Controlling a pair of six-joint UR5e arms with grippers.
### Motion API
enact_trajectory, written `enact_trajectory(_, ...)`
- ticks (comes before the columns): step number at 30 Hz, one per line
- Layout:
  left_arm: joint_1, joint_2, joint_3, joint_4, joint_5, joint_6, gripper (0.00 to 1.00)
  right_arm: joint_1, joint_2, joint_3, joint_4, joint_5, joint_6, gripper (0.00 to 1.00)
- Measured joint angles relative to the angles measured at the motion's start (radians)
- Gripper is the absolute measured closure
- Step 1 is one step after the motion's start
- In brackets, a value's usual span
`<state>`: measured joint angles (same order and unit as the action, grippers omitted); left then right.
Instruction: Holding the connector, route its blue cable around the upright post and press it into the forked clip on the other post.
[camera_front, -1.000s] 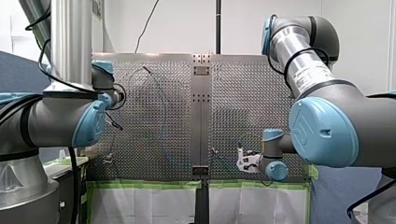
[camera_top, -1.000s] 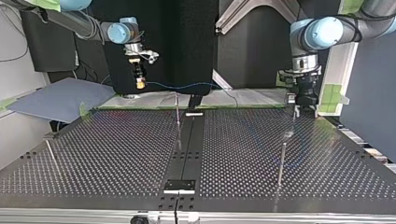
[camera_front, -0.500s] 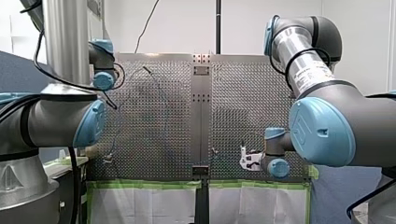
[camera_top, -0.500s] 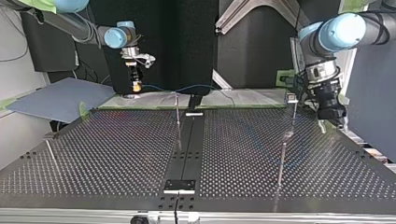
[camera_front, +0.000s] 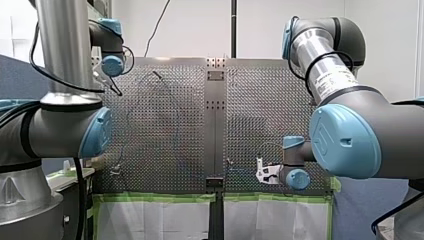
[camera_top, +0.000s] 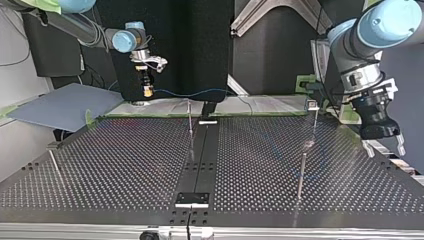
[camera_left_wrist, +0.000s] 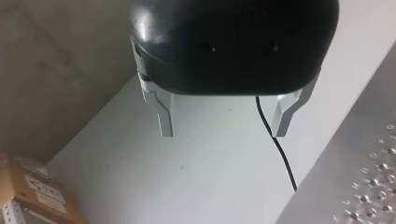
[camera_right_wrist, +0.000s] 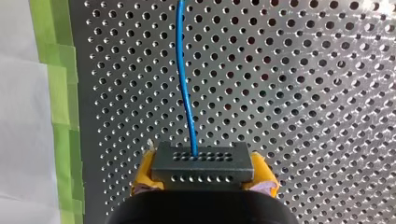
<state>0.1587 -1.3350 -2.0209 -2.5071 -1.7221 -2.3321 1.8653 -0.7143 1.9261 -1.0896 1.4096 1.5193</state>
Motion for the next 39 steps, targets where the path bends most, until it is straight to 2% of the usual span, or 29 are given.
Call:
enact_trajectory(6, -0.026, 0.005, 0.051, -0.051, -0.027, 0.051, 0.01, 0.001, 0.000, 0.000, 0.003, 0.000, -0.003, 1.00)
enact_trajectory(12, -0.058, 0.012, 0.105, -0.105, -0.077, 0.105, 0.01, 0.002, 0.000, 0.000, 0.003, 0.000, -0.003, 1.00)
enact_trajectory(22, -0.141, -0.021, 0.191, -0.192, -0.162, 0.191, 0.01, 0.002, 0.000, 0.000, 0.004, -0.001, -0.003, 1.00)
enact_trajectory(33, -0.229, -0.033, 0.279, -0.279, -0.158, 0.279, 0.01, 0.002, 0.000, 0.000, 0.006, -0.001, -0.005, 1.00)
enact_trajectory(39, -0.284, -0.033, 0.321, -0.334, -0.199, 0.334, 0.01, 0.002, 0.001, 0.000, 0.006, -0.001, -0.004, 1.00)
